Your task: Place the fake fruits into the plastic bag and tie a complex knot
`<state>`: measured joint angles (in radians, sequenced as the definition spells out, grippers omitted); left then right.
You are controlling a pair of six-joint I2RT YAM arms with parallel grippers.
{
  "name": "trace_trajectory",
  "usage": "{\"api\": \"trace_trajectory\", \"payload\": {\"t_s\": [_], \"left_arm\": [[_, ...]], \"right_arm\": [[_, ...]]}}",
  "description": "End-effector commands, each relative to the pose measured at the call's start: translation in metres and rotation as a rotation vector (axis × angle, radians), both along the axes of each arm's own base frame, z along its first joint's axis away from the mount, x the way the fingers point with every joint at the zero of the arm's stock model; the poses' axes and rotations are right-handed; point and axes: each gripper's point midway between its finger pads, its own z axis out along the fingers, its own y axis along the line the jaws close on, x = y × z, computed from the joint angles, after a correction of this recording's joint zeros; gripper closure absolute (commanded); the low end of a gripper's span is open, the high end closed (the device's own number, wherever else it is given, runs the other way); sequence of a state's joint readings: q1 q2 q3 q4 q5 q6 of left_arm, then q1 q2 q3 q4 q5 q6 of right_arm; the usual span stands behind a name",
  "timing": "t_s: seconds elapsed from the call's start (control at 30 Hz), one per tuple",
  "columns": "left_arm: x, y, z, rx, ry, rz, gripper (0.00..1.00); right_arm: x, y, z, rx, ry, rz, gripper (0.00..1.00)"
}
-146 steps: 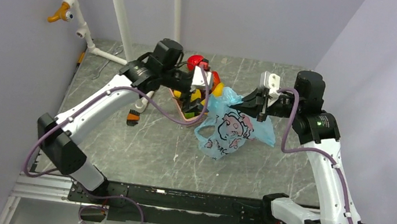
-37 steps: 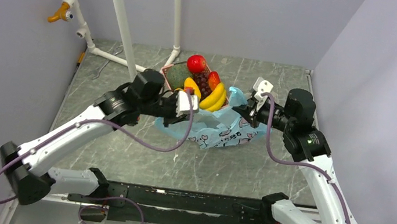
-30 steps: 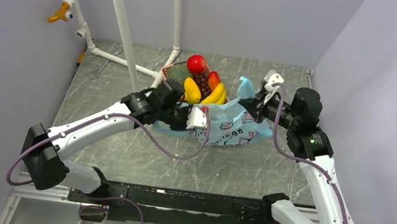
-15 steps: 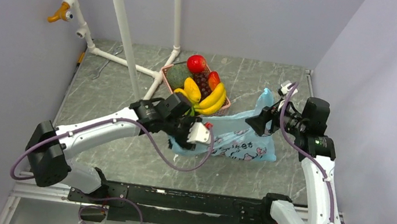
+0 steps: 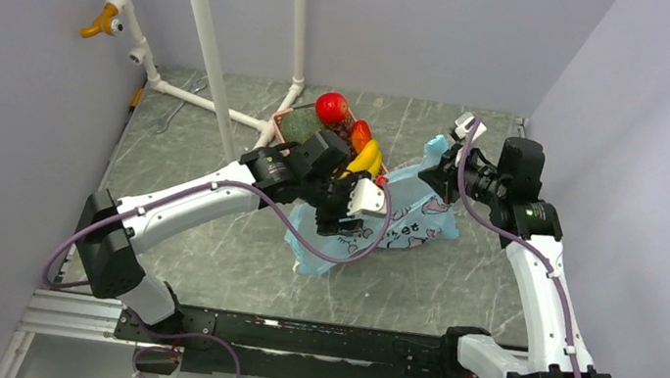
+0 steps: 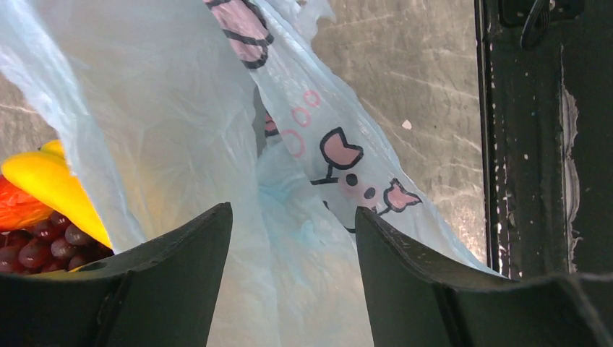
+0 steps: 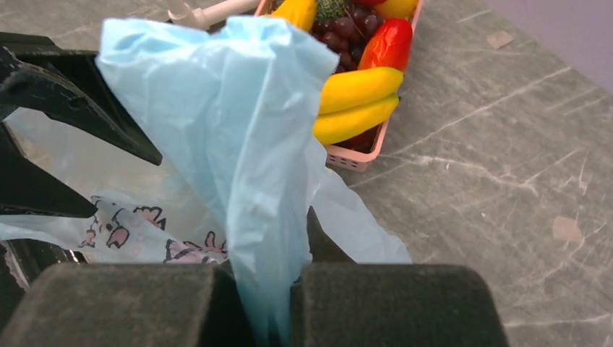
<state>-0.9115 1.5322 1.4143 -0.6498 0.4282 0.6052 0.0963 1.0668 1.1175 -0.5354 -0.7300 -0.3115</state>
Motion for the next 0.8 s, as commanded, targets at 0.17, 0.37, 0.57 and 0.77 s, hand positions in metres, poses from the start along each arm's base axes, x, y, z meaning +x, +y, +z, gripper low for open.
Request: {"api": "trace_trajectory", "payload": {"t_s": [0.17, 0.37, 0.57, 0.77], "left_arm": [[-0.009, -0.041, 0.037, -0.19, 0.126, -0.028, 0.24], [-0.016, -0.07, 0.0, -0.155, 0.172, -0.133, 0.36], [-0.056, -0.092, -0.027, -0.144, -0.083, -0.492, 0.95], [-0.074, -0.107, -0.028, -0.121, -0.06, -0.659, 0.99]], "right_arm": [[0.012, -0.004, 0.023, 0.166, 0.06, -0.191, 1.0], [0.021, -0.008, 0.021, 0.289, 0.175, -0.336, 1.0], [0.048, -0.033, -0.016, 0.288, 0.229, -0.555, 1.0], [0.067, -0.027, -0.03, 0.388, 0.3, -0.571, 1.0]]}}
